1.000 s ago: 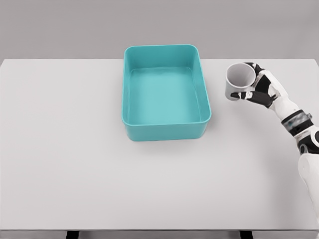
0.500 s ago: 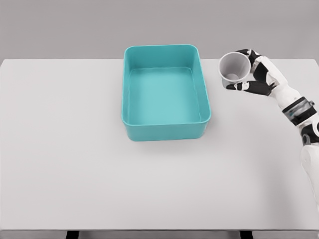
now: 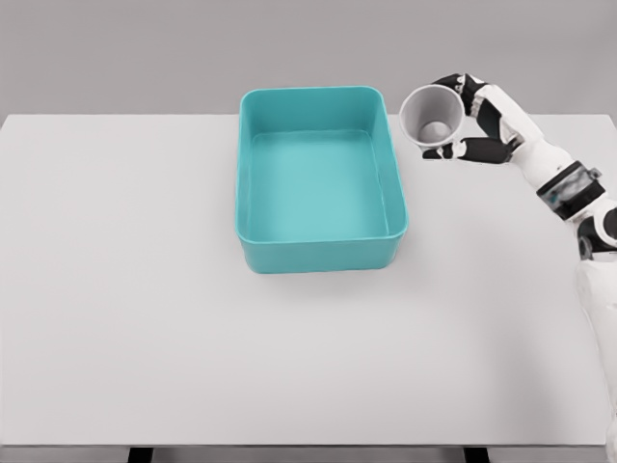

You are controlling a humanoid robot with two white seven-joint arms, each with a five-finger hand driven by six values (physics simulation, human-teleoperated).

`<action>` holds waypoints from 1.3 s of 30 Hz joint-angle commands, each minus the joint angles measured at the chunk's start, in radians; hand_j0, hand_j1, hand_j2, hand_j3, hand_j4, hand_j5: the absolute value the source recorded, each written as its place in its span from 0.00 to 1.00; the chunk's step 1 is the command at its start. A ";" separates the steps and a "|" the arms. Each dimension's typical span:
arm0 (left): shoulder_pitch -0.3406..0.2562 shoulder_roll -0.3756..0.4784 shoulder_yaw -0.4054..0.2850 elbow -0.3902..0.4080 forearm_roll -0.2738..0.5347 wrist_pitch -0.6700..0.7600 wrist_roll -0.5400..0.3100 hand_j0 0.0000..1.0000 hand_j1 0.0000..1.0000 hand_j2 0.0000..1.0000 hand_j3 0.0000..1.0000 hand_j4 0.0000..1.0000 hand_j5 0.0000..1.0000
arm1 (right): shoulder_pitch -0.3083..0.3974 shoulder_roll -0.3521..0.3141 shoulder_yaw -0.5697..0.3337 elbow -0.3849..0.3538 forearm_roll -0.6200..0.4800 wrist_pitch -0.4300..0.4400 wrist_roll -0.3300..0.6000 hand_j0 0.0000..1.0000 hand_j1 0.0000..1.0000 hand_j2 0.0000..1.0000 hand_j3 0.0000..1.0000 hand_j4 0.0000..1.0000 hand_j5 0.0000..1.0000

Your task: Put the paper cup into the basket with your right arm

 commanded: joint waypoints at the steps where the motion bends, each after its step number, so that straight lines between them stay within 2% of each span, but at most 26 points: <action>1: 0.000 0.000 0.000 0.000 0.000 0.000 0.000 1.00 1.00 1.00 1.00 1.00 1.00 | -0.003 0.013 0.012 -0.003 0.013 0.003 0.000 0.52 0.52 0.52 0.52 0.52 0.52; 11: 0.000 0.000 0.000 0.000 0.000 0.000 0.000 1.00 1.00 1.00 1.00 1.00 1.00 | -0.071 0.045 0.067 -0.002 0.076 0.020 0.000 0.52 0.52 0.52 0.52 0.52 0.52; 13: 0.000 0.000 0.000 0.000 0.000 0.000 0.000 1.00 1.00 1.00 1.00 1.00 1.00 | -0.090 0.068 0.073 -0.005 0.134 0.034 0.000 0.52 0.52 0.52 0.52 0.52 0.52; 21: 0.000 0.000 0.000 0.000 0.000 0.000 0.000 1.00 1.00 1.00 1.00 1.00 1.00 | -0.129 0.068 0.129 -0.026 0.220 0.039 0.000 0.52 0.52 0.52 0.52 0.52 0.52; 26: 0.000 0.000 0.000 0.000 0.000 0.000 0.000 1.00 1.00 1.00 1.00 1.00 1.00 | -0.187 0.069 0.205 -0.025 0.288 0.039 0.000 0.52 0.52 0.52 0.52 0.52 0.52; 36: 0.000 0.000 0.000 0.000 0.000 0.000 0.000 1.00 1.00 1.00 1.00 1.00 1.00 | -0.233 0.069 0.307 -0.029 0.371 0.040 0.000 0.51 0.51 0.51 0.51 0.51 0.51; 39: 0.000 0.000 0.000 0.000 0.000 0.000 0.000 1.00 1.00 1.00 1.00 1.00 1.00 | -0.270 0.068 0.366 -0.034 0.397 0.068 0.000 0.51 0.51 0.51 0.51 0.51 0.51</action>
